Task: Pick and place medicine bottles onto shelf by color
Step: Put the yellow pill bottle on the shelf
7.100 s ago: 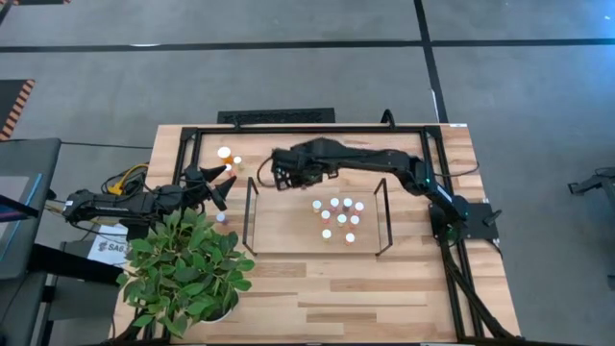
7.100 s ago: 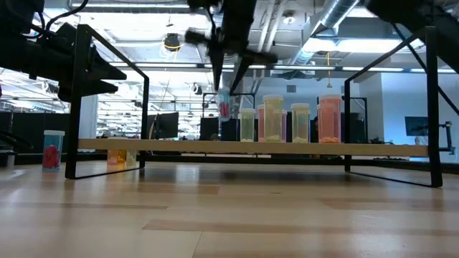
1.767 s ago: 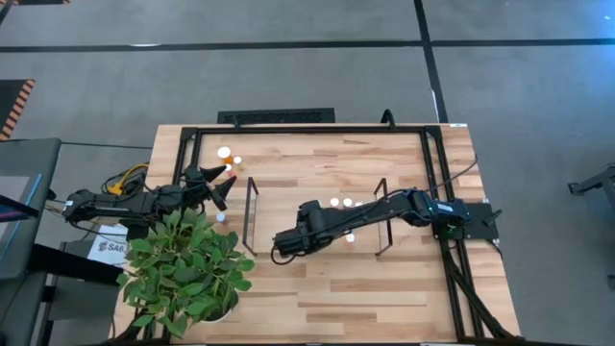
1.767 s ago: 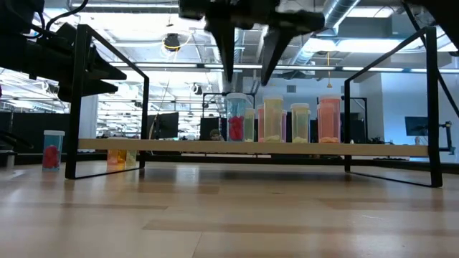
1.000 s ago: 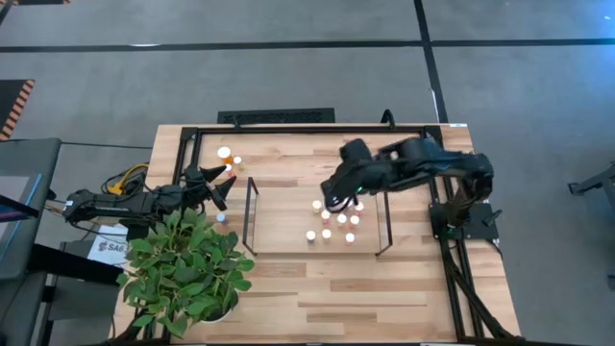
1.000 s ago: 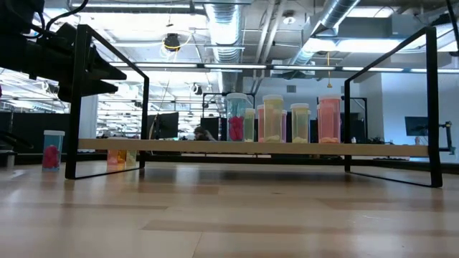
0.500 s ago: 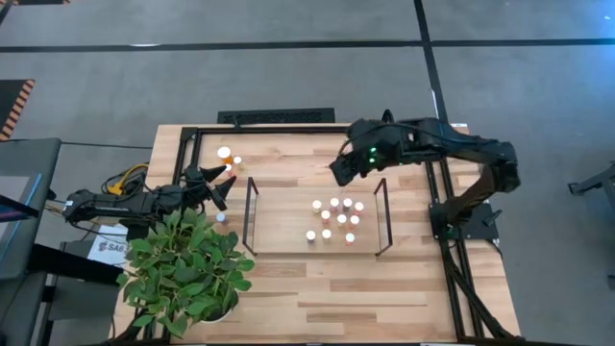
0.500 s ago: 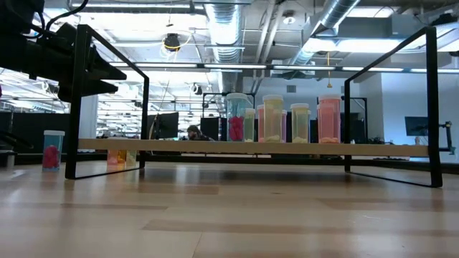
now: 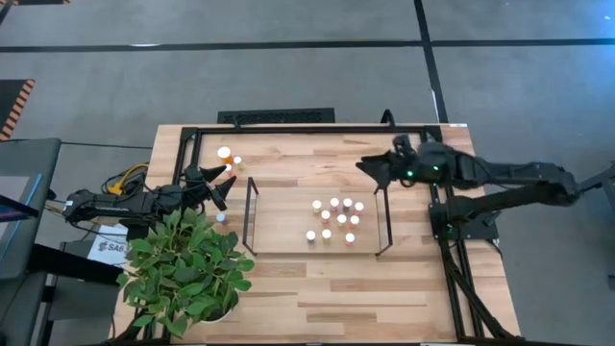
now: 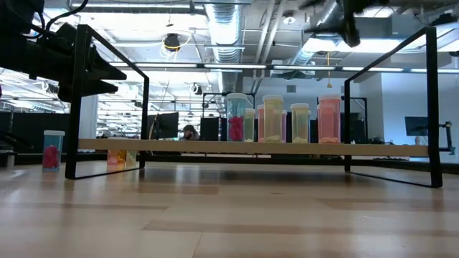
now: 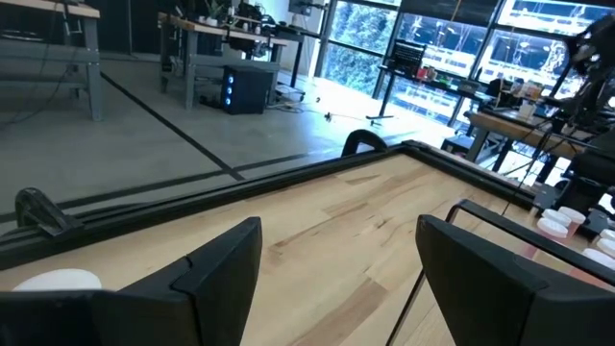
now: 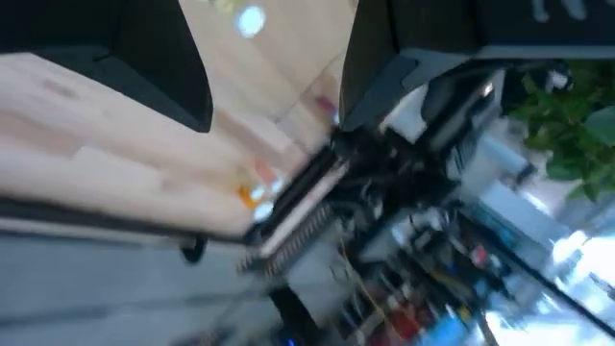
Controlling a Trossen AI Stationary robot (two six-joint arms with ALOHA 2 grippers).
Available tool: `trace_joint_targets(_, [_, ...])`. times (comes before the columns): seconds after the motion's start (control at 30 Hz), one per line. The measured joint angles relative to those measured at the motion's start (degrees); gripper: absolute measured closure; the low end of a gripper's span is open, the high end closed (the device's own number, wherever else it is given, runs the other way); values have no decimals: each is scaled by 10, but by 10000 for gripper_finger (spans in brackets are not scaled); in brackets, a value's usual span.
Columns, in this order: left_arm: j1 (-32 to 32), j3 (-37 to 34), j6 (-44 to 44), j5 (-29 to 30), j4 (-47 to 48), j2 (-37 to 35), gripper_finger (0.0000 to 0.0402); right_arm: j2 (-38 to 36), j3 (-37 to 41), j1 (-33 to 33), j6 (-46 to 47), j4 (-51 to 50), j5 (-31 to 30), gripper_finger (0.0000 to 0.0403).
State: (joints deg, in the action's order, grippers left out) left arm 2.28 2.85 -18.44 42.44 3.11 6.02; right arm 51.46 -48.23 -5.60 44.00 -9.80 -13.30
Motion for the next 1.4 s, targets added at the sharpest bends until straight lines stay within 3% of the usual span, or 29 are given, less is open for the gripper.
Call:
trace_joint_targets(0.23, [0,0,0,0,0,0,137,-137,231,-41,-81,247,-3,154])
trace_joint_targets(0.47, [0,0,0,0,0,0,137,-222,359,-69,-129,391,-2,154])
trace_joint_targets(0.9, [0,0,0,0,0,0,137,-321,442,-122,-156,389,4,154])
trace_joint_targets(1.13, [0,0,0,0,0,0,137,-335,475,-139,-155,387,5,154])
trace_joint_targets(1.4, [0,0,0,0,0,0,137,-335,476,-141,-83,324,5,154])
